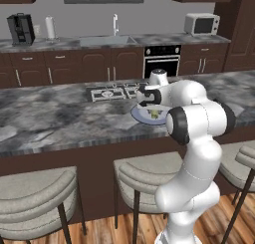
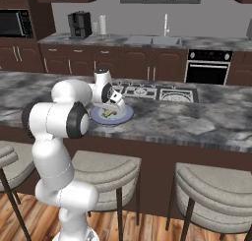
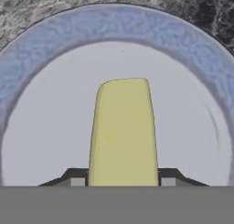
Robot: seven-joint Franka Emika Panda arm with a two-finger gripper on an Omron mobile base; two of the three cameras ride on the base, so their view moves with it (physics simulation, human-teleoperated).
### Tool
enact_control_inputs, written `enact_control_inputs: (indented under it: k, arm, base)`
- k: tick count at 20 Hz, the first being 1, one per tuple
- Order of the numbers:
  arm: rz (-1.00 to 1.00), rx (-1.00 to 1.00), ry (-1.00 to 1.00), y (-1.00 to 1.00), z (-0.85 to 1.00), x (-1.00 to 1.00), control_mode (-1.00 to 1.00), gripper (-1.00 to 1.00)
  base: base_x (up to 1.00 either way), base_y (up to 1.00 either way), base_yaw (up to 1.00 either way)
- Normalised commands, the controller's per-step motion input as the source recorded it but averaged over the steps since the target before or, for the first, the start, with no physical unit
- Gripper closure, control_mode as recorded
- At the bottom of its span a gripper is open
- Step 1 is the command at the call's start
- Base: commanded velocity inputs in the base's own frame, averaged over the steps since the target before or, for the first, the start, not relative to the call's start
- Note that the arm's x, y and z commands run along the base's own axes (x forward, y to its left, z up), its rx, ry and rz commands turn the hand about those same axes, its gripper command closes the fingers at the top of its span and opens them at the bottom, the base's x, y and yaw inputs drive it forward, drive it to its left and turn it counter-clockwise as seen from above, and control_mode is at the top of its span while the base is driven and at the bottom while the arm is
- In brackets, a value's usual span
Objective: Retrieve the butter from the fridge and place it on a plate on the dining table. Then retrieve the butter knife by the fridge and place it near the plate.
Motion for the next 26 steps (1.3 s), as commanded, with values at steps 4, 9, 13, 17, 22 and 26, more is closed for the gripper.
enact_control_inputs:
  k: [4,9,13,17,22,26]
  arm:
    - [0.00,0.01,-0.03,0.00,-0.23,0.09,-1.00,-1.00]
    - [0.00,0.00,0.00,0.00,-0.03,0.03,-1.00,-1.00]
    - [0.00,0.00,0.00,0.00,0.00,0.00,-1.00,-1.00]
    - [0.00,-0.02,0.03,-0.07,0.15,-0.11,-1.00,-1.00]
    - [0.00,-0.01,0.04,-0.14,0.38,-0.33,-1.00,-1.00]
    - [0.00,0.00,0.03,-0.04,0.44,-0.68,-1.00,-1.00]
  base:
    - [0.00,0.00,0.00]
    - [0.00,0.00,0.00]
    - [0.00,0.00,0.00]
    - [0.00,0.00,0.00]
    - [0.00,0.00,0.00]
    - [0.00,0.00,0.00]
